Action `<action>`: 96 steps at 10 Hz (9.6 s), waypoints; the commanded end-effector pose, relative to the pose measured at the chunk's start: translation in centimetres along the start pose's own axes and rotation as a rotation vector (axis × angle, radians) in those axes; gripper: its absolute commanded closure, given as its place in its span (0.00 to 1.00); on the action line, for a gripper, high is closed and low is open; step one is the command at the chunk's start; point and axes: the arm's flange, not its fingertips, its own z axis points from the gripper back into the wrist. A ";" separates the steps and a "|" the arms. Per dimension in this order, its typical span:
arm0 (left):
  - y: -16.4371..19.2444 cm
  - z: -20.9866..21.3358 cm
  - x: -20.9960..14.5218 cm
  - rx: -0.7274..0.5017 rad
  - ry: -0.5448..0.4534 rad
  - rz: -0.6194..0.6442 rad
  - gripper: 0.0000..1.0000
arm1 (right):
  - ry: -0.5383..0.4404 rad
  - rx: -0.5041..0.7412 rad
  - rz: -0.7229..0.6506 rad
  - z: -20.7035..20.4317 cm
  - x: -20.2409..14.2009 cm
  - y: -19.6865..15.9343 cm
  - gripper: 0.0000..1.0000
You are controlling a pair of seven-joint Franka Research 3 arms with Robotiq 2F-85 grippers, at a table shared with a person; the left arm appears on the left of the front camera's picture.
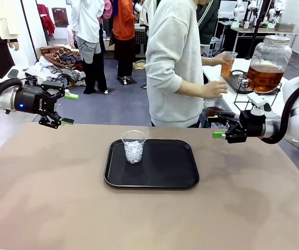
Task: Pour the drink into the iced cup.
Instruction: Pick up the iced cup indicated by the human and present it to them.
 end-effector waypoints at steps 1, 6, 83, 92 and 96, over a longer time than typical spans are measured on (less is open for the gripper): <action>-0.1 -0.1 0.0 -0.012 -0.009 0.003 0.00 | 0.006 0.002 -0.001 -0.2 0.5 -0.3 0.00; -0.1 -0.1 0.0 -0.012 -0.009 0.003 0.00 | 0.006 0.002 -0.001 -0.2 0.5 -0.3 0.00; 0.9 -2.8 0.4 -0.017 0.127 -1.059 0.00 | 0.006 0.002 -0.001 -0.2 0.5 -0.3 0.00; 4.4 -6.1 1.0 0.050 0.118 -1.318 0.00 | 0.006 0.002 -0.001 -0.2 0.5 -0.3 0.00; 5.0 -6.8 1.3 0.058 0.088 -1.398 0.00 | 0.006 0.002 -0.001 -0.2 0.5 -0.3 0.00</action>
